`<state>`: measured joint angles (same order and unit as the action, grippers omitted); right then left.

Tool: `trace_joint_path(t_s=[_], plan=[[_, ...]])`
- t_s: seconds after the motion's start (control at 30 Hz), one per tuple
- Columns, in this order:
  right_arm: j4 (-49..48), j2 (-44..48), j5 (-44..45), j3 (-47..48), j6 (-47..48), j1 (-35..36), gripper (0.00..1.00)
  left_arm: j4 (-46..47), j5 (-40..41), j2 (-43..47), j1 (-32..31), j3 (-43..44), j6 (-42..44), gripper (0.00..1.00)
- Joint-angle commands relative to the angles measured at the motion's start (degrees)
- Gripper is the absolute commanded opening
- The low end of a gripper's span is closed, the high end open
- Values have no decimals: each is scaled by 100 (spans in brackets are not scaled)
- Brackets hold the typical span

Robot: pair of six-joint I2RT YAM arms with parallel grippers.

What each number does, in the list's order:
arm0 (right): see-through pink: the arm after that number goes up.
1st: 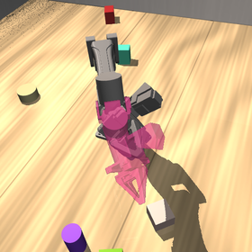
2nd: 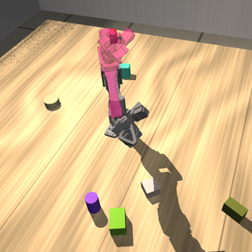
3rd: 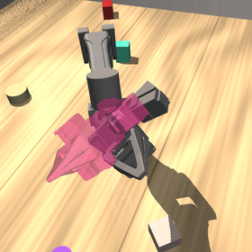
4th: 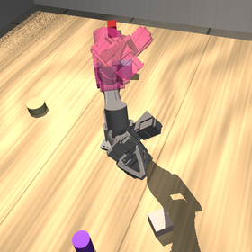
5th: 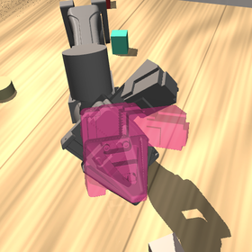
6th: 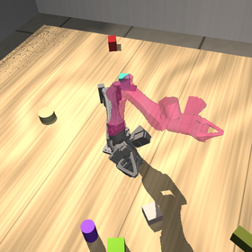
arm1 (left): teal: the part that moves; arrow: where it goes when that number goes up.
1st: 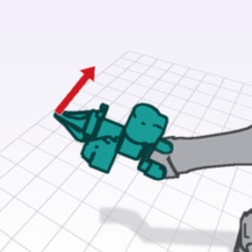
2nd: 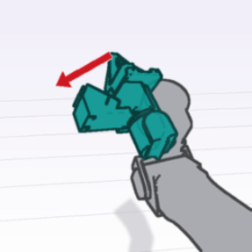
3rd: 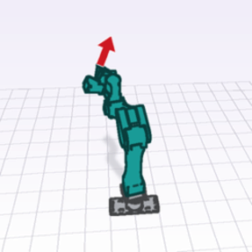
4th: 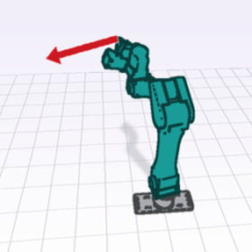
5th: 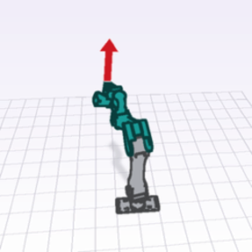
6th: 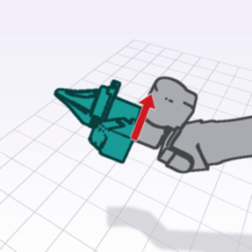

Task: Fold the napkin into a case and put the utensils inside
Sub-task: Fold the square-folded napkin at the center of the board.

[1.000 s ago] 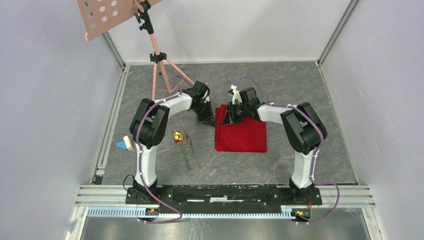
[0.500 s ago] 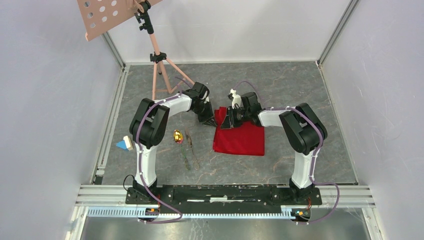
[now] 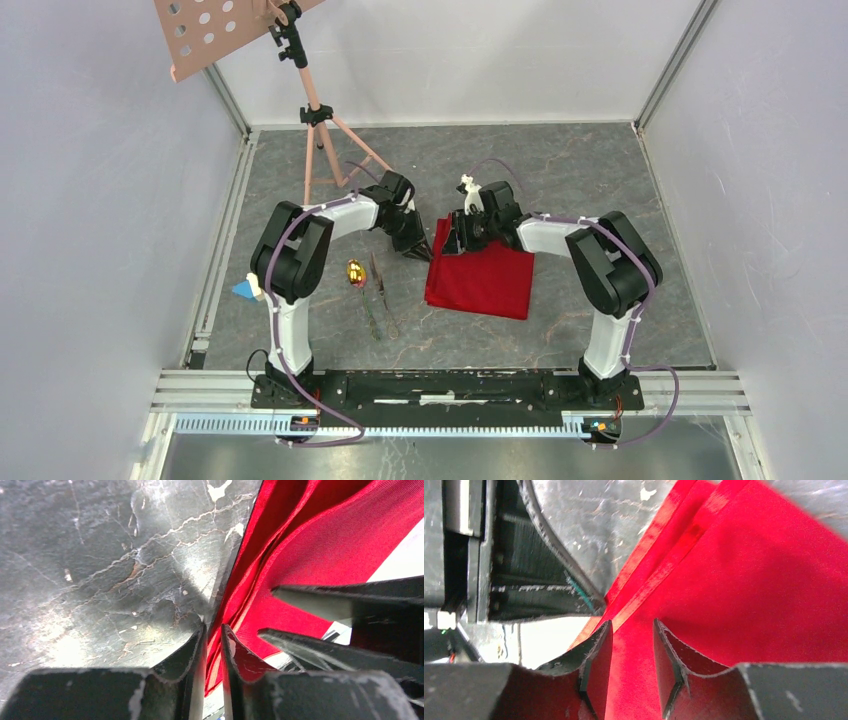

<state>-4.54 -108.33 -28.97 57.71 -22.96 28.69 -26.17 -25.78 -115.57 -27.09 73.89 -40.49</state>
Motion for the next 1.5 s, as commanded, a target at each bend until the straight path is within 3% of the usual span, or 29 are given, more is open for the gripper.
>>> trace_joint_path(t_s=[0.0,0.17,0.3,0.53,0.7,0.83,0.93,1.03,1.27,1.47], plan=[[335,200,1038,395,-121,5,42,71,-180,24,-15,-208,-192,23],[440,157,1243,198,20,0,42,551,-355,73,-78,-578,-453,23],[431,-49,884,292,578,-2,42,912,-439,21,-201,-826,-717,21],[1456,42,1115,685,1561,0,41,1598,-405,211,-610,-1315,-1313,21],[1612,506,1509,726,1108,45,45,1673,-260,678,-396,-1712,-1321,25],[1783,545,2381,996,617,290,53,1624,-354,1237,45,-2133,-1276,39],[2079,421,3130,1388,257,487,64,1387,-402,1740,350,-2325,-1057,44],[2226,308,3728,1658,-42,702,65,995,-329,2214,516,-2322,-733,50],[2777,-181,4941,2486,-193,1226,68,302,17,3062,625,-2090,-171,77],[3385,-883,5661,3417,-240,1488,64,142,148,3572,622,-2173,62,83]])
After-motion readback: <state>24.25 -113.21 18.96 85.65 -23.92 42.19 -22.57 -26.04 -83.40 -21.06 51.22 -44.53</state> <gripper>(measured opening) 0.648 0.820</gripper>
